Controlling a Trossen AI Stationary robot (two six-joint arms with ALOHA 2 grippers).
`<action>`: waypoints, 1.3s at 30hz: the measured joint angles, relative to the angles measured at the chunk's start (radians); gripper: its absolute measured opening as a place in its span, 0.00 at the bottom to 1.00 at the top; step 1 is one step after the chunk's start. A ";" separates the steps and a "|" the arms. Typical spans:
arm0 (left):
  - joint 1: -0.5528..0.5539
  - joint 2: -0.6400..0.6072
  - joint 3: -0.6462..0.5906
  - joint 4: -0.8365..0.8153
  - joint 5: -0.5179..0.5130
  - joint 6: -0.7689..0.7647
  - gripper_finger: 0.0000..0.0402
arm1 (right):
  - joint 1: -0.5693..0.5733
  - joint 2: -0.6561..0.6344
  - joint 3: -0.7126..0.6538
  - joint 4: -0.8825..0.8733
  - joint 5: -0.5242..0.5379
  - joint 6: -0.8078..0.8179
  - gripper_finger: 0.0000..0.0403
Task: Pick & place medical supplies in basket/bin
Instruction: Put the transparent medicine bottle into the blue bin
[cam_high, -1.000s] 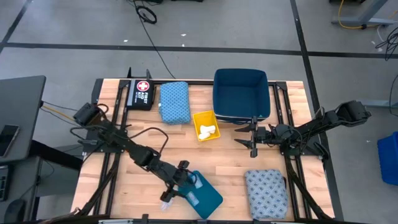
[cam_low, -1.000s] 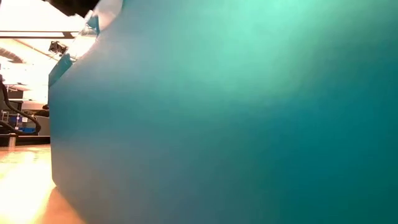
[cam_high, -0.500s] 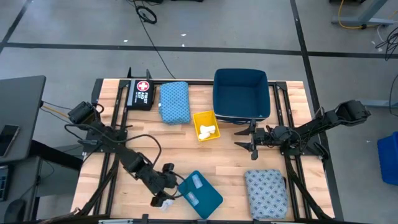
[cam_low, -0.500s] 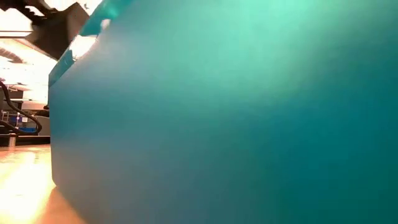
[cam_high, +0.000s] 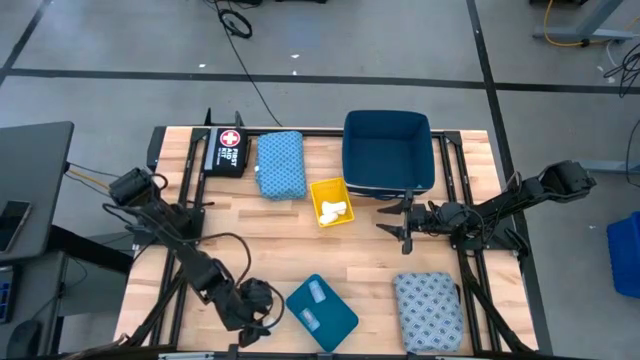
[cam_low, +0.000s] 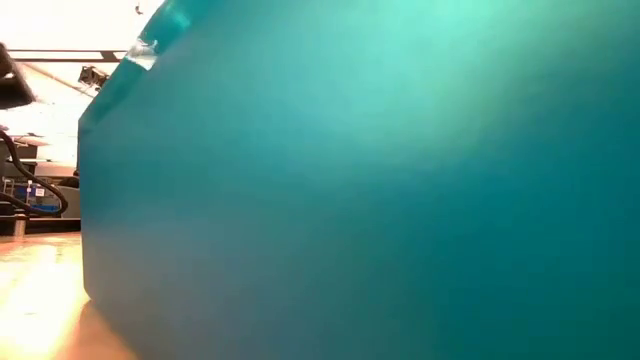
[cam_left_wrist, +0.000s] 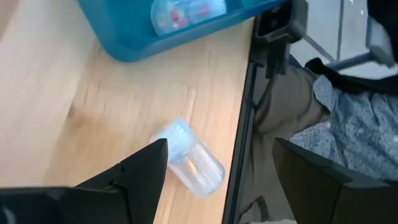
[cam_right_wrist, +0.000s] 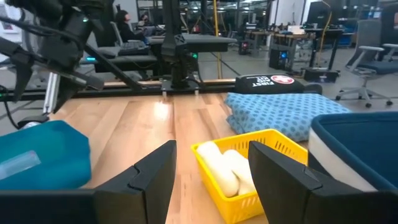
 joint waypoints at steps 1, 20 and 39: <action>0.000 0.008 0.000 0.006 -0.001 -0.012 0.69 | 0.000 0.000 0.000 -0.001 0.003 0.000 0.52; 0.010 0.142 0.017 0.006 0.112 -0.179 0.69 | 0.000 0.000 0.000 -0.022 0.053 -0.029 0.52; 0.041 0.240 0.210 -0.390 0.142 -0.071 0.38 | 0.000 0.000 0.000 -0.021 0.072 -0.034 0.52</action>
